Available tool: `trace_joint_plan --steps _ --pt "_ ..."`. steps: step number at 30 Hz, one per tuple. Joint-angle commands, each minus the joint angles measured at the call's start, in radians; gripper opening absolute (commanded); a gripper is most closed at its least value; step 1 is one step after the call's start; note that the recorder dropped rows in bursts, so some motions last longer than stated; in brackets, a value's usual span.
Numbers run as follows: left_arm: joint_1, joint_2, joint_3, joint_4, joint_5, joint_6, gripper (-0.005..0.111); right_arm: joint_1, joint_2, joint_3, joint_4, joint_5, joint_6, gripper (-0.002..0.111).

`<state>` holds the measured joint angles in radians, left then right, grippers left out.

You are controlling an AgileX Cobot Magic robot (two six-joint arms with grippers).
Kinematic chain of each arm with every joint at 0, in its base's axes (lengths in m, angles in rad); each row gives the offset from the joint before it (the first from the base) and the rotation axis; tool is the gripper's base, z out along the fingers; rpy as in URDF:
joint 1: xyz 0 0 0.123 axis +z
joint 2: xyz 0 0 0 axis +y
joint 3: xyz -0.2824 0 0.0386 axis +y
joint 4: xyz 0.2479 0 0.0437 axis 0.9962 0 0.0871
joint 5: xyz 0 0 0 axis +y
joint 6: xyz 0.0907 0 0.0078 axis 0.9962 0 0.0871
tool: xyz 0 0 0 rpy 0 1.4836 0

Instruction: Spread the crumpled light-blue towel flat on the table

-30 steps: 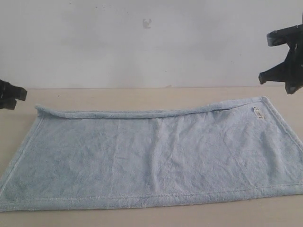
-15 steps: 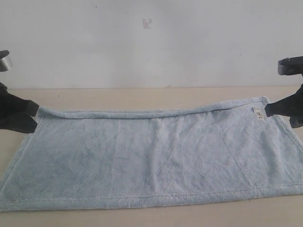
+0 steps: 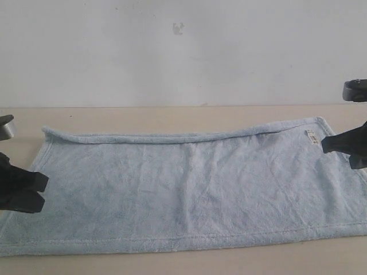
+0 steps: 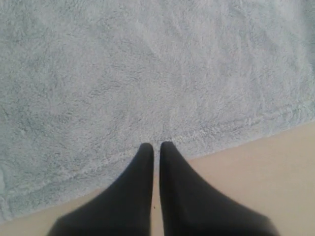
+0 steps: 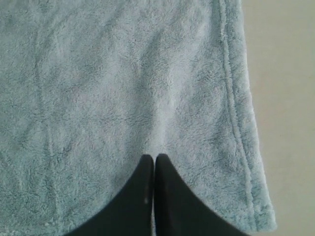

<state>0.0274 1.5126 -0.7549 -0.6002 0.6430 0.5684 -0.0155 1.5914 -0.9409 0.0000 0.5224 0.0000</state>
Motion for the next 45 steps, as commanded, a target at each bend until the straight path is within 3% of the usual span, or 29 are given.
trace_joint_plan --steps 1,28,31,36,45 --pt "-0.005 -0.024 0.014 -0.020 -0.078 0.013 0.004 -0.004 -0.013 0.004 0.006 -0.035 -0.013 0.000" --pt "-0.005 -0.024 0.016 -0.064 -0.112 0.013 0.004 -0.004 0.167 0.004 -0.022 -0.119 -0.056 0.000" --pt "-0.005 -0.024 0.016 -0.064 -0.112 0.013 0.004 -0.004 0.176 0.004 -0.122 -0.122 0.034 0.000" --pt "-0.005 -0.024 0.016 -0.064 -0.112 0.013 0.004 -0.004 0.176 0.006 -0.445 -0.058 0.292 0.000" --pt "-0.005 -0.024 0.016 -0.073 -0.108 0.013 0.004 -0.004 0.176 0.083 -0.517 -0.142 0.375 0.000"
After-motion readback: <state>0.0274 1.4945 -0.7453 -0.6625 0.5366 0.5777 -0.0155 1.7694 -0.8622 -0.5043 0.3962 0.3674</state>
